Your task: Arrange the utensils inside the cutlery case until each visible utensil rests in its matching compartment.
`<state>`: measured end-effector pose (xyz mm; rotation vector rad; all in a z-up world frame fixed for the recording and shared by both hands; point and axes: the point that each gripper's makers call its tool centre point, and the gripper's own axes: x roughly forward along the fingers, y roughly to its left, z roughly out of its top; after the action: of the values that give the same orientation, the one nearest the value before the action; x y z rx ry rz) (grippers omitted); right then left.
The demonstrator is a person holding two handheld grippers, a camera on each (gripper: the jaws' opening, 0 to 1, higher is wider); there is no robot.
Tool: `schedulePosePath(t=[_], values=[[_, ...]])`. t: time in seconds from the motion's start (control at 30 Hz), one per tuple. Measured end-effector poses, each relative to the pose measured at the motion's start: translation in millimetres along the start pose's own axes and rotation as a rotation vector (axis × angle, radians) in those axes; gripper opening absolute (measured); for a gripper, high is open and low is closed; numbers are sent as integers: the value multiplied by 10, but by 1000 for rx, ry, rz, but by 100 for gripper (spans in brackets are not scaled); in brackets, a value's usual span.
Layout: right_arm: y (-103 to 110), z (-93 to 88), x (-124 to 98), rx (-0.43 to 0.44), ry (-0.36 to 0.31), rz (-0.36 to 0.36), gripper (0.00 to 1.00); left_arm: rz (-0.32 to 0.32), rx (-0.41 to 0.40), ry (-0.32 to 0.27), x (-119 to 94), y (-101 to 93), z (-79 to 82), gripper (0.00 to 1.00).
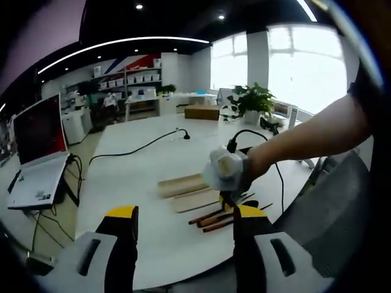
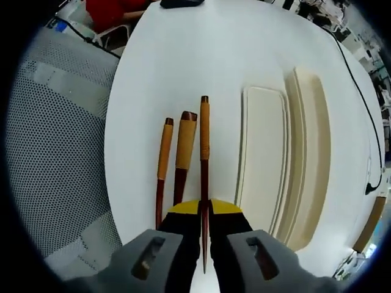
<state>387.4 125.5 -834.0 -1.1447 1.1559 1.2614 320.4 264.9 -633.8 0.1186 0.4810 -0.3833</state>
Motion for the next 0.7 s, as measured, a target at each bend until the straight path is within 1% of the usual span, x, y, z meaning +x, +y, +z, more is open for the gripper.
schedulePosePath(t=[0.03, 0.1, 0.2, 0.3, 0.43, 0.7], values=[[-3, 5, 0, -18, -3, -3, 0, 0, 0, -1, 0, 1, 3, 64], [-8, 3, -3, -15, -6, -9, 0, 2, -1, -2, 1, 5, 6, 64], [-24, 6, -7, 15, -27, -13, 0, 0, 1, -3, 1, 1, 9, 64], [-53, 23, -16, 53, -66, -19, 0, 3, 1, -5, 0, 6, 15, 64], [-38, -5, -19, 47, -57, -15, 0, 4, 3, -2, 1, 8, 11, 64], [-70, 43, -145, 60, -98, -10, 0, 10, 5, -6, -3, 15, 19, 64]])
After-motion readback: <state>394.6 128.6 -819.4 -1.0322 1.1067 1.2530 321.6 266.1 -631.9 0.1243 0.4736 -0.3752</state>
